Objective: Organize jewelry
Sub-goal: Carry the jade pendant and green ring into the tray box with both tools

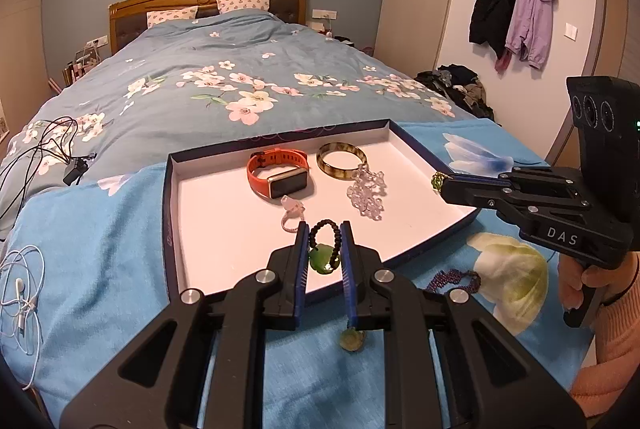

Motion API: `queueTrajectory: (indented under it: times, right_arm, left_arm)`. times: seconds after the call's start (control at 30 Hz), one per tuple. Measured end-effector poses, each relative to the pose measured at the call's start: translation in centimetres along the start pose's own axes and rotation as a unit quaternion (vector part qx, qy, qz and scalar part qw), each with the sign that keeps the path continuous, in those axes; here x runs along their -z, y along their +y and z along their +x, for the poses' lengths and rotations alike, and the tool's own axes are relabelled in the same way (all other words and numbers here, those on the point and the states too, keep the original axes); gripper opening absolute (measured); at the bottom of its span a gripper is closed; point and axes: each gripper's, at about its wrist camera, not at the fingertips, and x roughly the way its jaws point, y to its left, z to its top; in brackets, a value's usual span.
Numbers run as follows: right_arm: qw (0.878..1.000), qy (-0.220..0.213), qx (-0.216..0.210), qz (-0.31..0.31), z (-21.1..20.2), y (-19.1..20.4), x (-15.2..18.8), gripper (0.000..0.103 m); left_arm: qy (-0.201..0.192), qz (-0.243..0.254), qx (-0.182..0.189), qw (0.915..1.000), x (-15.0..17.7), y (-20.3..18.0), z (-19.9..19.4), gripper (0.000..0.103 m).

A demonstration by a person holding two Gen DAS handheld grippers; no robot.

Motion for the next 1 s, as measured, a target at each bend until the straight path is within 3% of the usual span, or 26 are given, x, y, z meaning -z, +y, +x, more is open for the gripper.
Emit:
queueTrajectory:
  times: [0.43, 1.0]
  right_arm:
    - [1.0, 0.003, -0.004, 0.008, 0.8, -0.6, -0.3, 0.001]
    - [0.999, 0.035, 0.009, 0.008, 3.9, -1.6, -1.1, 0.001]
  left_arm:
    - [0.004, -0.003, 0.0, 1.0, -0.5, 0.3, 0.6, 0.015]
    - [0.037, -0.007, -0.013, 0.9992, -1.3, 0.9, 4.4, 0.015]
